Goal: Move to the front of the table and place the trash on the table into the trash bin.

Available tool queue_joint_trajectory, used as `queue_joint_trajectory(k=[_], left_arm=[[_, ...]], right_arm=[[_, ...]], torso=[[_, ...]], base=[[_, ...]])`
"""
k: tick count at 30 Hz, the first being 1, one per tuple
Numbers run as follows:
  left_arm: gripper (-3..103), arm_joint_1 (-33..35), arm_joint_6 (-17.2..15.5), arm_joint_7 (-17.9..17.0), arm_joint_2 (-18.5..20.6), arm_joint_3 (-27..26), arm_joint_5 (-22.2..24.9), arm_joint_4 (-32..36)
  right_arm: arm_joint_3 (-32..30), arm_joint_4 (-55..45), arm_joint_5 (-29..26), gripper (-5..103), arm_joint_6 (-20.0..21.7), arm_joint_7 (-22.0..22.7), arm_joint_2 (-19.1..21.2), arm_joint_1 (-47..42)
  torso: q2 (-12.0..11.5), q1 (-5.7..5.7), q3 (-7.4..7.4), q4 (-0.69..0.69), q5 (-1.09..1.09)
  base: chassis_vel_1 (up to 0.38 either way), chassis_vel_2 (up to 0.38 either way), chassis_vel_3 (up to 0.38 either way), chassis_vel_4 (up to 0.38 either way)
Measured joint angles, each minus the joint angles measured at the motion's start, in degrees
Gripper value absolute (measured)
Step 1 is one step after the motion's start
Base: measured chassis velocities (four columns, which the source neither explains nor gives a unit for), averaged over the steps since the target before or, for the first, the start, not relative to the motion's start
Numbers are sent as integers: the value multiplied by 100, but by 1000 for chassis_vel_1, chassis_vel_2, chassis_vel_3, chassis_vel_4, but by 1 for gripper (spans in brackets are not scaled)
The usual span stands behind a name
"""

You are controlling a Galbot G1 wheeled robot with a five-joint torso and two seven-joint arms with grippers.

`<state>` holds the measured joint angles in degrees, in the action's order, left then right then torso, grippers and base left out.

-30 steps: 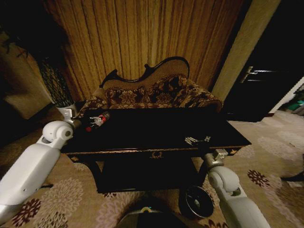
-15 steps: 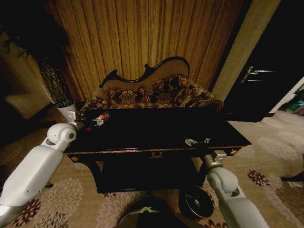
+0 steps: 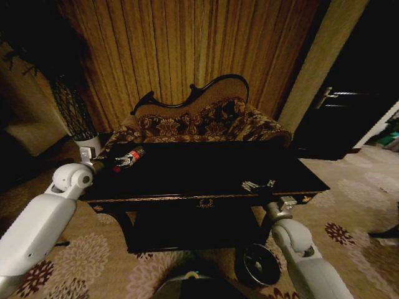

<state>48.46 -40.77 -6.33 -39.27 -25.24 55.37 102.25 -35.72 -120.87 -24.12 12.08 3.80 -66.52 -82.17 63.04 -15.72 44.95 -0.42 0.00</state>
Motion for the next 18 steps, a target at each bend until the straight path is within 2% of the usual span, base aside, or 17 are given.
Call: queue_joint_trajectory(k=[6, 9, 18], left_arm=[[100, 38, 1, 76, 13, -24, -43, -77], [100, 41, 1, 122, 14, -23, -85, -136], [100, -12, 2, 171, -8, 47, -118, -242]], right_arm=[[-7, -95, -316, 100, 170, 0, 33, 60], [-12, -237, -843, 100, 450, 30, 39, 112], [23, -195, -956, 100, 509, 37, 73, 219]], torso=[[0, 0, 0, 0, 1], [0, 0, 0, 1, 0], [0, 0, 0, 0, 0]], base=[[0, 0, 0, 0], [0, 0, 0, 0], [0, 0, 0, 0]])
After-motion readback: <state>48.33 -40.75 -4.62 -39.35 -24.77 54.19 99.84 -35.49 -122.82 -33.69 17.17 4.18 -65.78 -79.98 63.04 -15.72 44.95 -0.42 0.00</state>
